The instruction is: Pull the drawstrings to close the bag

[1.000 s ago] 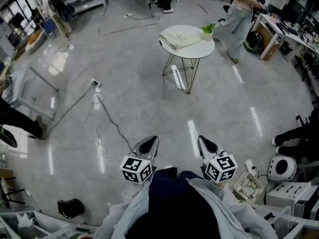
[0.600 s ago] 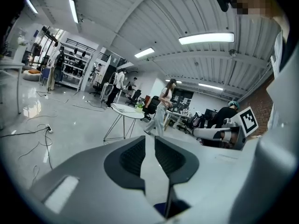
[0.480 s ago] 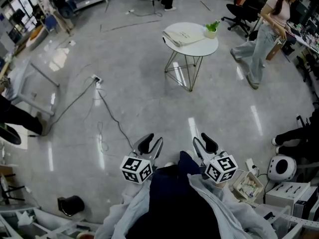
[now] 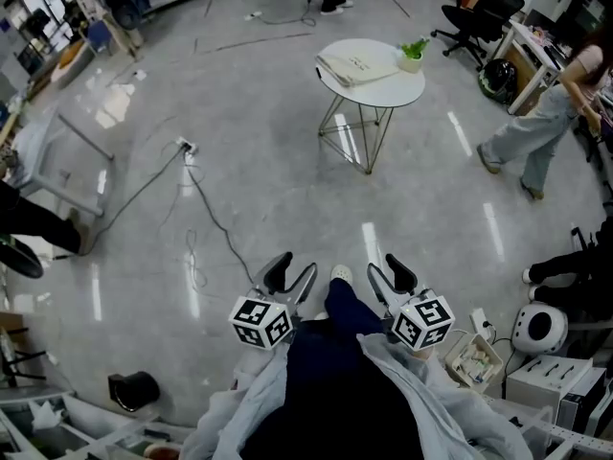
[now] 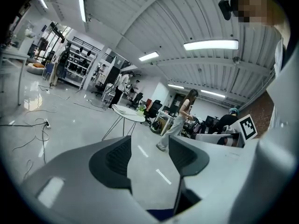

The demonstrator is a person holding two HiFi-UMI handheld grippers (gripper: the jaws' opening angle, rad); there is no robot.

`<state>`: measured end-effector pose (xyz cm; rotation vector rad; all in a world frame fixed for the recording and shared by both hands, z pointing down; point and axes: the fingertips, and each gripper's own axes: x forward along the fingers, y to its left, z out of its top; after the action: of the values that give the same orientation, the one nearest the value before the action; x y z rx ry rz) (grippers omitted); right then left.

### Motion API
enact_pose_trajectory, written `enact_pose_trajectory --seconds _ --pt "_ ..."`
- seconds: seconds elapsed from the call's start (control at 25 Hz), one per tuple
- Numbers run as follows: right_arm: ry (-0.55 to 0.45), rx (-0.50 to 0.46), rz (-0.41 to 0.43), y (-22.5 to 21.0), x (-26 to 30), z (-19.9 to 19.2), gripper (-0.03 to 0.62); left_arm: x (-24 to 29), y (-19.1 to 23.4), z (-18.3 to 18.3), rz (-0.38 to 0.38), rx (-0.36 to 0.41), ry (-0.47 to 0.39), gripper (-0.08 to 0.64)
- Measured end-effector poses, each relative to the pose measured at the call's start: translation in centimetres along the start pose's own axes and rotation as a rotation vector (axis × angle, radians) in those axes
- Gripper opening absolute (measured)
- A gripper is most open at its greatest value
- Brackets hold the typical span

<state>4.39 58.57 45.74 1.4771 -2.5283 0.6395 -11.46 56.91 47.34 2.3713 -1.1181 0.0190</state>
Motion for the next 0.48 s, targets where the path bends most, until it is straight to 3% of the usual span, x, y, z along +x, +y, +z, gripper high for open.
enact_pose_trajectory --seconds 0.2,0.48 --pt "0.004 0.02 -0.015 -2.3 2.2 1.5 0.184 2.8 0.5 1.5 -0.05 0.035 0.045 0.219" --pt "0.047 0.025 -0.031 -6.2 5.5 2.8 0.184 7.3 2.2 3.4 -0.035 0.031 0.054 0.219"
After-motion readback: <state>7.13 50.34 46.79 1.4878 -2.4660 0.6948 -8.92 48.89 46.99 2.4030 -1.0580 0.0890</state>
